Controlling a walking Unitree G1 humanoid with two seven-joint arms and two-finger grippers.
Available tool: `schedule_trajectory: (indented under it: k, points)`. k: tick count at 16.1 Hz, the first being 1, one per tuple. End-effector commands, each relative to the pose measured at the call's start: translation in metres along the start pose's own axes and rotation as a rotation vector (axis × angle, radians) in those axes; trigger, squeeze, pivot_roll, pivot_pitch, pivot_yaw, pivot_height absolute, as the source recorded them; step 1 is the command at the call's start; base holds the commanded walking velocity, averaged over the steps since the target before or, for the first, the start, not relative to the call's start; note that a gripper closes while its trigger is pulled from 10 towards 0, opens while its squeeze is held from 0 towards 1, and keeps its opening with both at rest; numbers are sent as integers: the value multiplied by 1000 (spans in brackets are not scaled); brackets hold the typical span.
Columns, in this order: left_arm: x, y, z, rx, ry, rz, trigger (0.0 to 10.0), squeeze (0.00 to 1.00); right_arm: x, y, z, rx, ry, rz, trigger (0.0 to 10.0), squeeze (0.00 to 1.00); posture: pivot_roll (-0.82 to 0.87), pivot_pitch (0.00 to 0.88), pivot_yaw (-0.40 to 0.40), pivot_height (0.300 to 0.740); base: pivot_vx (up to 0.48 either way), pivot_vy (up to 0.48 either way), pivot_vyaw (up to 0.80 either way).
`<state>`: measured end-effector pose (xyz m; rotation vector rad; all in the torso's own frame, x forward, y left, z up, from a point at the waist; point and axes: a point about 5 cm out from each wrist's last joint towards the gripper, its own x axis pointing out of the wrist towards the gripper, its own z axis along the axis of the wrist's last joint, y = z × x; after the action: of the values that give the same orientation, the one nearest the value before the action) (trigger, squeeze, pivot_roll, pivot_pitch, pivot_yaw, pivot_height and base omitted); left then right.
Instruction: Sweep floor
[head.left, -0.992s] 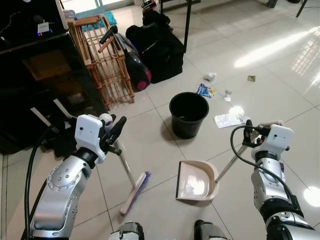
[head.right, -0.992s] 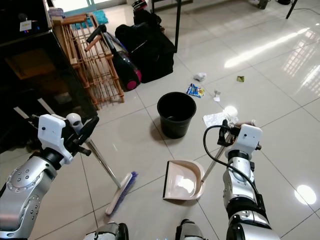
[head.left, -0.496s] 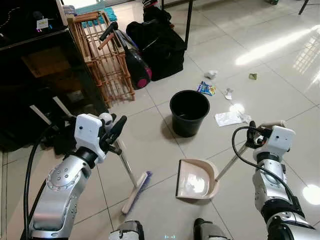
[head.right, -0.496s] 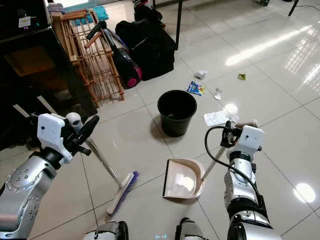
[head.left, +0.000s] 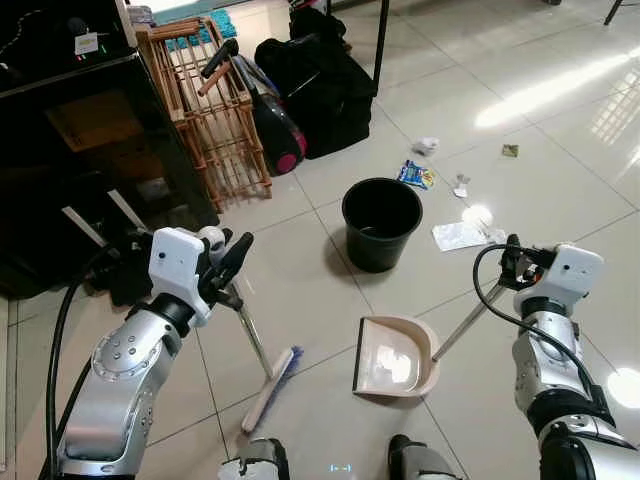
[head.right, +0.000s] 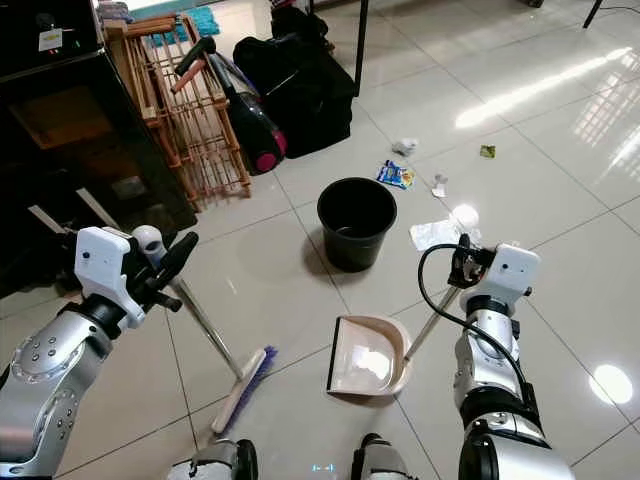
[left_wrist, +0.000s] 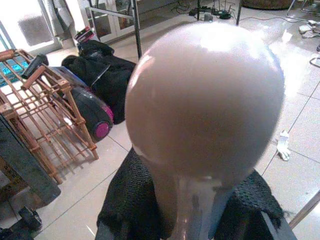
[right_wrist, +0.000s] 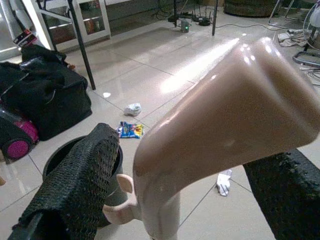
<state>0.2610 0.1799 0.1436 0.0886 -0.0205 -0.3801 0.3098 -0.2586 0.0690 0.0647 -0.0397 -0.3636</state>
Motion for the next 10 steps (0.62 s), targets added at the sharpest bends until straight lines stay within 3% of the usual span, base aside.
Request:
schedule_trajectory:
  k: [1,10]
  points:
    - [-3,2,7,15,-25,-6,10000,0,0,-5,-3,4,29,-13,10000,0,132,219,66,740,0,0,0]
    - [-7,2,7,15,-21,-4,10000,0,1,-9,-6,-20,69,14,10000,0,137,228,66,740,0,0,0]
